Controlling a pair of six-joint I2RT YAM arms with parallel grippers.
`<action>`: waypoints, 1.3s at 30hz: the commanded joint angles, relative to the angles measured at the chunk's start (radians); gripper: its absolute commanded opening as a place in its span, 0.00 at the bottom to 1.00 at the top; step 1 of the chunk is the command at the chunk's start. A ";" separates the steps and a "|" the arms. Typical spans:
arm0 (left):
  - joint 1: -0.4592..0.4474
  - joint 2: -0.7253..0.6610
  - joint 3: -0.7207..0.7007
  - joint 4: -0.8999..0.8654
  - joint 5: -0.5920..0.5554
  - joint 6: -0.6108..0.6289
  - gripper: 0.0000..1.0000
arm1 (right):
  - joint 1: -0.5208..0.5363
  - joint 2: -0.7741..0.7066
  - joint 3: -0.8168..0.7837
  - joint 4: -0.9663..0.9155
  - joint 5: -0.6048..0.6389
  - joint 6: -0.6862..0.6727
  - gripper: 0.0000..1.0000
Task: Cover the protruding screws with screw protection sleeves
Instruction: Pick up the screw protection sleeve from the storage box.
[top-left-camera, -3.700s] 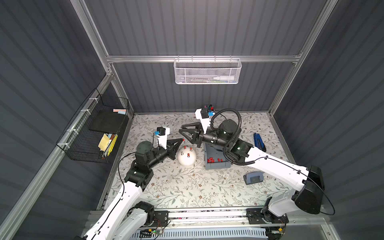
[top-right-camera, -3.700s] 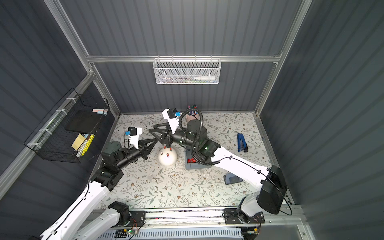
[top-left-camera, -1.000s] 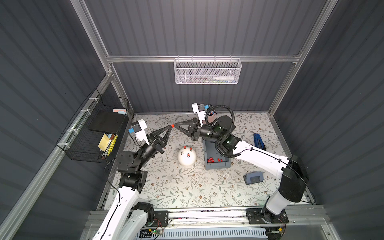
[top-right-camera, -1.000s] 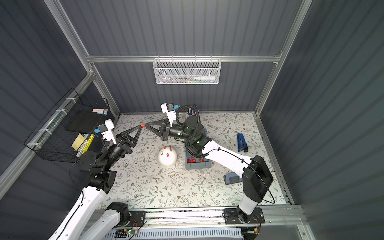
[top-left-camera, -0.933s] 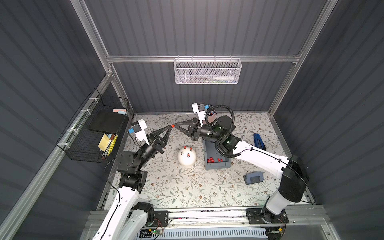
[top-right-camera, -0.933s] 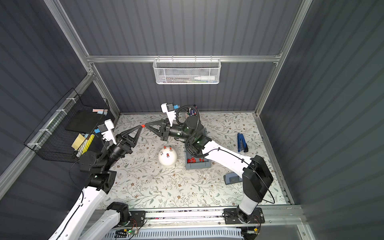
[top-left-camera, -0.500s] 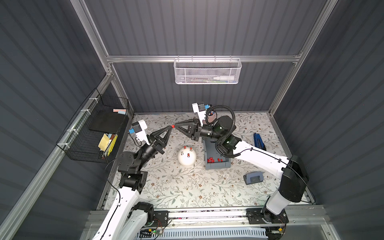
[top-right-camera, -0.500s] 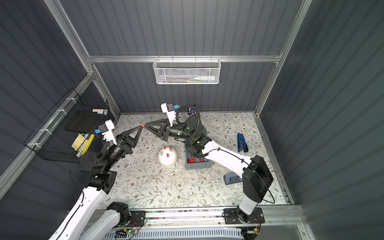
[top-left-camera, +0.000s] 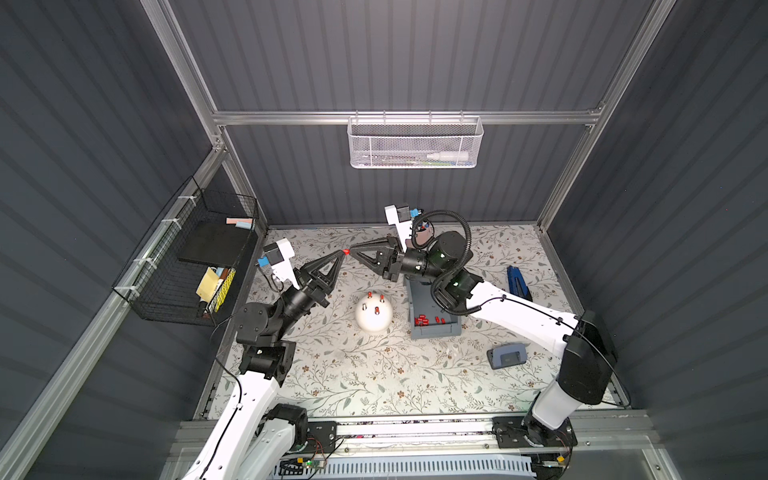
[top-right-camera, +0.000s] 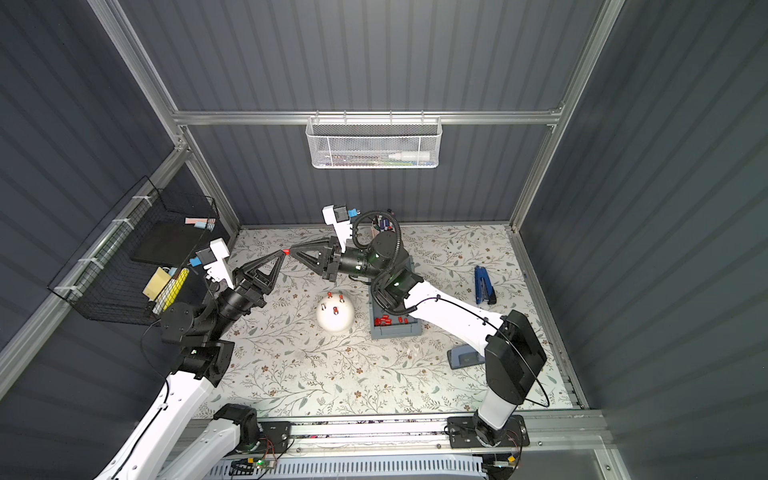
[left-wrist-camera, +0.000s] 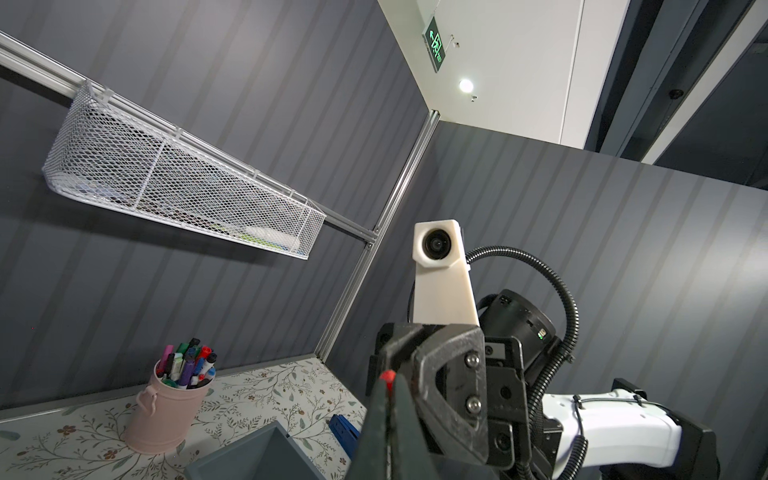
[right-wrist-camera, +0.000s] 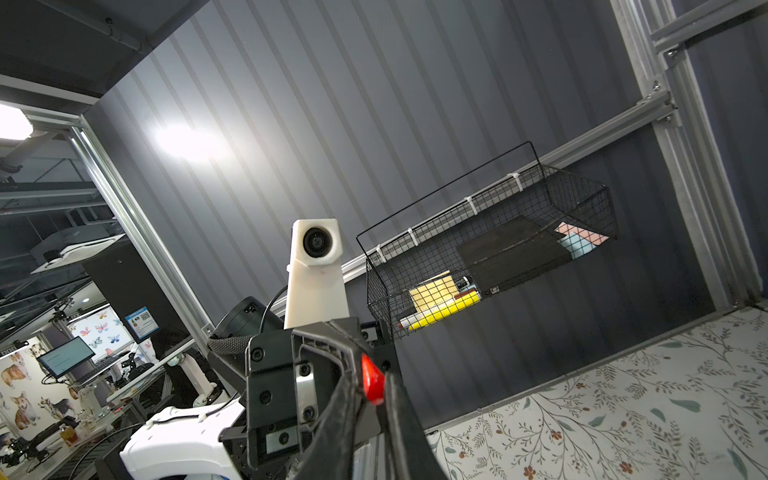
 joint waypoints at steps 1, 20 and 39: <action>0.002 0.003 0.006 0.034 0.012 -0.012 0.00 | 0.004 0.016 0.001 0.049 -0.024 0.019 0.17; 0.001 0.028 0.021 0.060 0.028 -0.046 0.00 | 0.004 0.024 0.006 0.060 -0.022 0.018 0.16; -0.001 0.028 0.032 0.068 0.081 -0.061 0.00 | 0.003 0.032 0.019 0.060 -0.027 0.017 0.15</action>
